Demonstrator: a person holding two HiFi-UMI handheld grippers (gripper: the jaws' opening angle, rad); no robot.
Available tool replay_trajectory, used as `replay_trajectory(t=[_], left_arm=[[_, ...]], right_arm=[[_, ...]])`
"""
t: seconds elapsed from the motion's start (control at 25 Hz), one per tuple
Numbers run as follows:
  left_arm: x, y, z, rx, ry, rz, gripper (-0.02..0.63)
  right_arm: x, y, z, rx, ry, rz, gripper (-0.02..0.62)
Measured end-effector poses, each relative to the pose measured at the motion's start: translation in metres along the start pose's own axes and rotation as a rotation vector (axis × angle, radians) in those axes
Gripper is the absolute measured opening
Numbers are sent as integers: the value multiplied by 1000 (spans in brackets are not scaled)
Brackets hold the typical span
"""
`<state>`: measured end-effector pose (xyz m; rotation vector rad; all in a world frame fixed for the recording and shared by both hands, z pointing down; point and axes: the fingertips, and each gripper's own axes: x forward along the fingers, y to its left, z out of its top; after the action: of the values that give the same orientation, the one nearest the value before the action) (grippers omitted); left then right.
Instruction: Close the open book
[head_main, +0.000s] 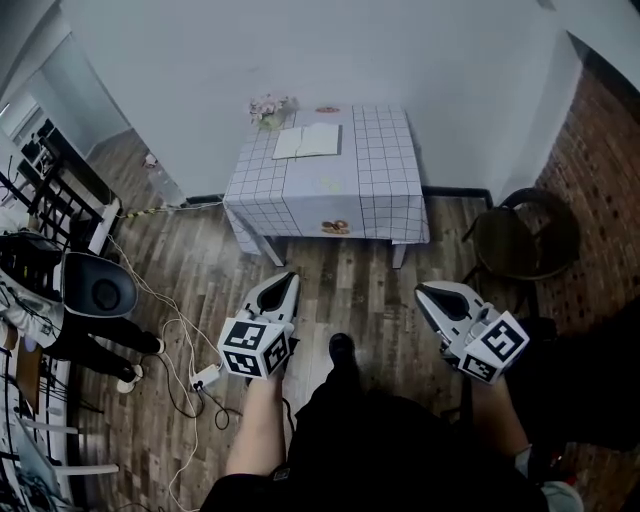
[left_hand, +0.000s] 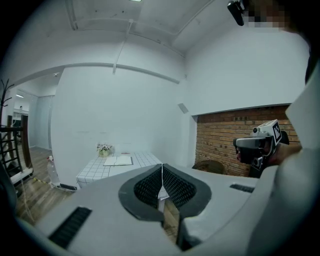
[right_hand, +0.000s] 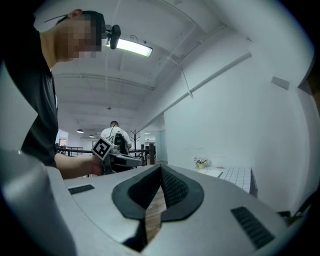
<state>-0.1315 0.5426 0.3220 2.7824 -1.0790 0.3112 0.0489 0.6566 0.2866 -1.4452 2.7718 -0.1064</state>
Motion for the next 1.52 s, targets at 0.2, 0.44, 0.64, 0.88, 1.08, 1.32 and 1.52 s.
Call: replay_trajectory(t=[0.2,0.44,0.64,0.88,1.08,1.32,1.52], left_arm=[[35,11,1,-7,10,-36,11],[94,50,1,-41,9,-64,12],[152,95,12,-48,10,-84,12],[214,148,28,-20,32,-95,12],[246,194,33,-22,42,-96,12],[270,237,45,-4,51,-88,11],[292,260,42,-19,66,-76,12]], right_arm=[[14,-28,-12,28,31,-30,5],[54,-71,-22,28,85,-55,6],[104,-121,-21,37,119,-75,6],[179,-168,-18,48,153,-52,6],[241,-192,-17,52,165,-14,6],[294,-208,-17,64,153,15,6],[316,-232,-28,96,170,17,6]])
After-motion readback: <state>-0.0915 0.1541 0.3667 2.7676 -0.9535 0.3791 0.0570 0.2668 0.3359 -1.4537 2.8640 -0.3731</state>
